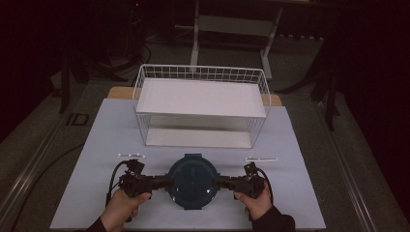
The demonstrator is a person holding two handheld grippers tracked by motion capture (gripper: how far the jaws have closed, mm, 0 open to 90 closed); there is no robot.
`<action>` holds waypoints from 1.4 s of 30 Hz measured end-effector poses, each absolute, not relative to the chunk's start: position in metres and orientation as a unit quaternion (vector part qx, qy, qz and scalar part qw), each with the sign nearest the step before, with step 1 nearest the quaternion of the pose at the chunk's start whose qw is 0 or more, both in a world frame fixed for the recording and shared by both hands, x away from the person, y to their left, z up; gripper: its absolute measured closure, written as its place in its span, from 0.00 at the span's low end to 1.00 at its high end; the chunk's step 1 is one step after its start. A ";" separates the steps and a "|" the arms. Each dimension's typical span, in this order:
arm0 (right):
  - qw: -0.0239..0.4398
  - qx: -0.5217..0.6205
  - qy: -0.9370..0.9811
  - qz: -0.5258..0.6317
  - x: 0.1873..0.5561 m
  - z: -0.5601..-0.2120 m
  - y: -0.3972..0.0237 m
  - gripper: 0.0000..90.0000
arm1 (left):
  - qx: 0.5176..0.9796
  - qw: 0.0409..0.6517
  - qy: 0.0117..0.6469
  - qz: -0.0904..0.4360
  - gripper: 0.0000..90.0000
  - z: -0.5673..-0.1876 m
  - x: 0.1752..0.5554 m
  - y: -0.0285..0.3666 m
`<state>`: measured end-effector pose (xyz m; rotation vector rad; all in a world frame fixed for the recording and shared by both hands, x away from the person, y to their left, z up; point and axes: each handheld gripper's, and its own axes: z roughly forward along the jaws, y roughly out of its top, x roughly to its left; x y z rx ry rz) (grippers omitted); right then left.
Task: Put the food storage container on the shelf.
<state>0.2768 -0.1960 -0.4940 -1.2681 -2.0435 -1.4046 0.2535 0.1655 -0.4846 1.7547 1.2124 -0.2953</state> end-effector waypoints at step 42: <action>0.079 -0.438 -0.724 -0.527 0.386 -0.493 -0.217 0.63 | 0.700 0.528 0.479 -0.040 0.62 -0.498 0.363 0.138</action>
